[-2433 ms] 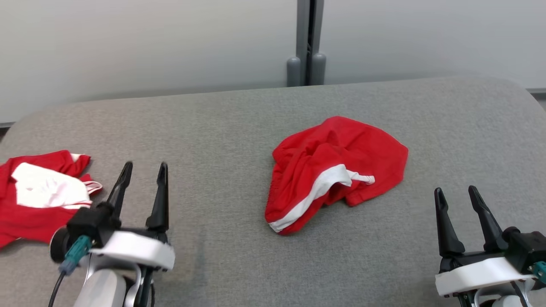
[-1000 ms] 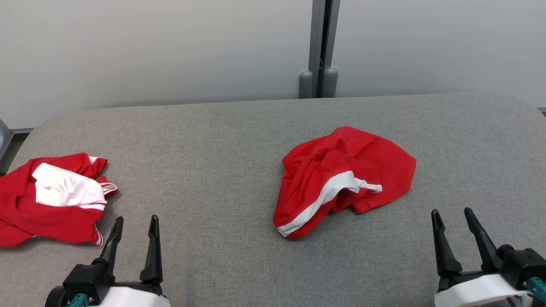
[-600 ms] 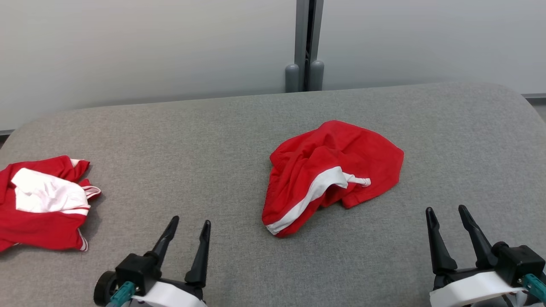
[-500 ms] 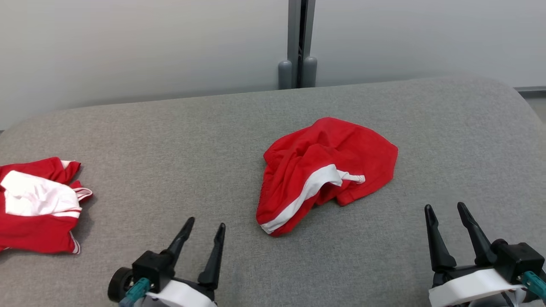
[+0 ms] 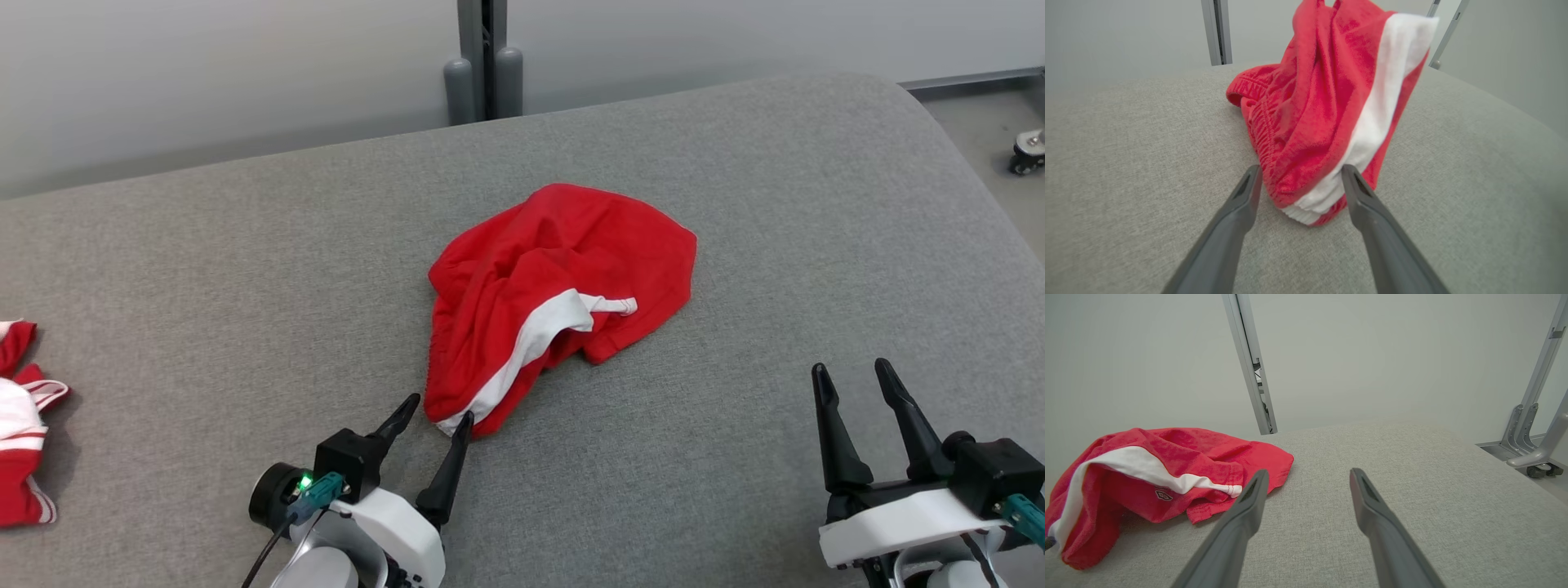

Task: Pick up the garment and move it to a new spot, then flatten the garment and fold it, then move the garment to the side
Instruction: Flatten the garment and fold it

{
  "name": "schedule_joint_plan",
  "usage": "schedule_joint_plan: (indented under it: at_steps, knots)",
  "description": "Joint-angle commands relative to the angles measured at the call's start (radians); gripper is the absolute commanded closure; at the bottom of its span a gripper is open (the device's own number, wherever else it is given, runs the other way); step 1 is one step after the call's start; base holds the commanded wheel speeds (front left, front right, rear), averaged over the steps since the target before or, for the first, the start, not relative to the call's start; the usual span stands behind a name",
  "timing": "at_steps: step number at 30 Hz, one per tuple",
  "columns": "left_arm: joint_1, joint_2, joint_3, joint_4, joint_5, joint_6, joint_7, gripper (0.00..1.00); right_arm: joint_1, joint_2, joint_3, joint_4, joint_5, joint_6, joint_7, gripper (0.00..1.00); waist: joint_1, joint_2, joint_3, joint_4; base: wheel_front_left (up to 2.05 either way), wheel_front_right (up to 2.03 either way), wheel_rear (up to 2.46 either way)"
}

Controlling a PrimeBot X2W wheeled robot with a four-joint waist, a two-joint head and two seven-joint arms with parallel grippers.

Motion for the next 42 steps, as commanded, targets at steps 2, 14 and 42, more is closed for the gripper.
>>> schedule_joint_plan:
  at_steps: [2,14,42]
  knots:
    - [-0.065,0.003,-0.008,0.069,-0.005,0.000,-0.007,0.00,-0.019,-0.007,0.003,-0.005,0.009,0.002,-0.005,0.00,0.0000,0.0000,0.036,-0.042,0.00,0.00,0.00]
    - [-0.099,0.013,0.008,0.086,-0.008,0.016,-0.009,1.00,0.007,-0.002,-0.022,-0.010,0.010,0.002,-0.005,0.00,0.0000,0.0000,0.011,-0.008,0.00,0.00,0.00]
    - [0.104,0.060,-0.050,-0.112,-0.016,0.009,-0.005,0.00,0.048,0.006,-0.021,0.011,0.002,0.002,-0.005,0.00,0.0000,0.0000,-0.074,0.200,0.00,0.00,0.00]
